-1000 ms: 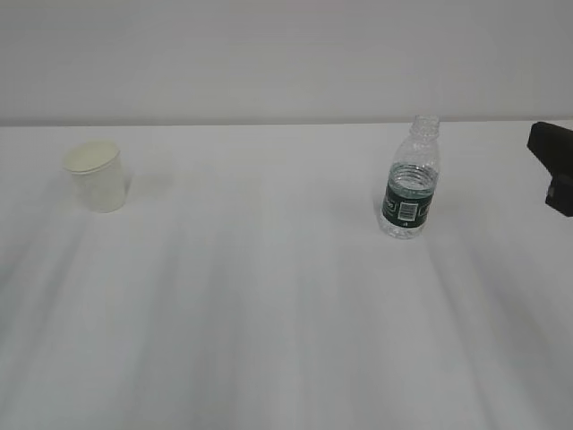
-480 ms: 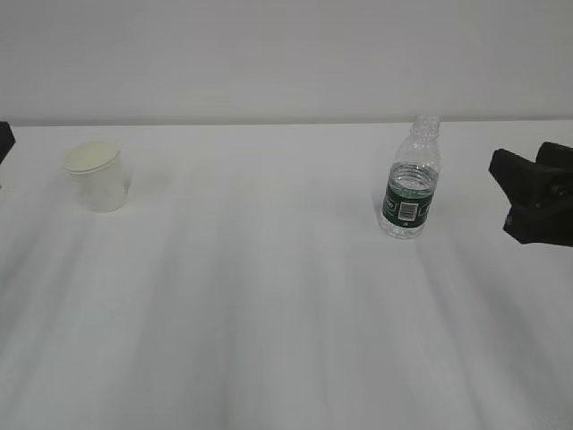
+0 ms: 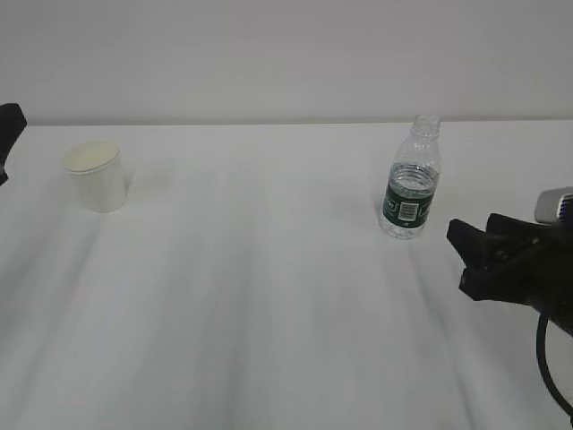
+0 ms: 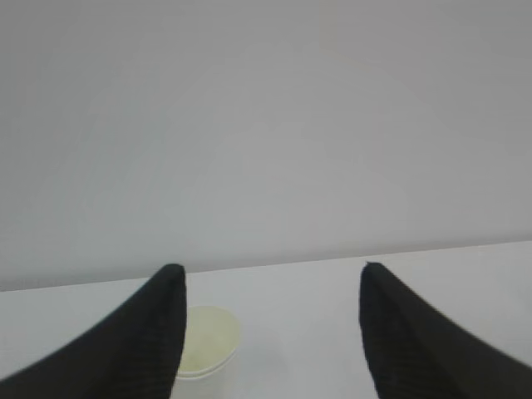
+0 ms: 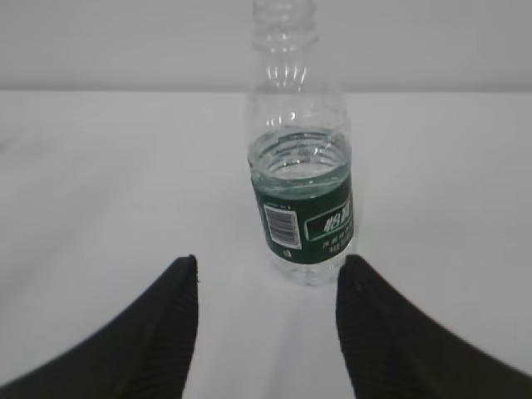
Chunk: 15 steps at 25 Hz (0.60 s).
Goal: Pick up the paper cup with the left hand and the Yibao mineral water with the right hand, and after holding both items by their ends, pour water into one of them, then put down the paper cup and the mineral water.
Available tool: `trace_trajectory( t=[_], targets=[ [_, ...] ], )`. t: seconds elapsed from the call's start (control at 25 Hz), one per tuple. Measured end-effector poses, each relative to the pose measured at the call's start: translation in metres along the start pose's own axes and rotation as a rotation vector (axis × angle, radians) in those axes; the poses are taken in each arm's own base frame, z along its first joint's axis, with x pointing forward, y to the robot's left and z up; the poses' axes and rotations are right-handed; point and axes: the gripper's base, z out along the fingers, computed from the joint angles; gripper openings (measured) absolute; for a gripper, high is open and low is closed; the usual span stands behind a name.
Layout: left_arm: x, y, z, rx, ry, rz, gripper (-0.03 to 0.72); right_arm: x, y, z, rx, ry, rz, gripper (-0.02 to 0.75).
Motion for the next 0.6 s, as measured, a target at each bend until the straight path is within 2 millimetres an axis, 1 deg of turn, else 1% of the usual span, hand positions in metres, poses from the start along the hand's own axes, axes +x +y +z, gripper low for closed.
trace_trajectory(
  t=[0.08,0.24,0.4,0.48,0.6],
  targets=[
    [0.001,0.000,0.000,0.001,0.003,0.001,0.470,0.005,0.000,0.001,-0.001,0.020,-0.015,0.410],
    [0.006,-0.001,0.000,0.013,0.021,0.008,0.467,0.004,0.000,0.003,-0.003,0.013,-0.054,0.410],
    [0.017,-0.002,0.006,0.040,0.035,0.017,0.467,0.004,-0.001,0.010,-0.006,0.009,-0.061,0.410],
    [0.025,-0.002,0.010,0.053,0.040,0.018,0.467,0.006,-0.001,0.014,-0.006,0.015,-0.060,0.410],
    [0.031,-0.003,0.013,0.069,0.025,0.014,0.467,0.011,-0.002,0.019,-0.005,0.032,-0.060,0.410]
  ],
)
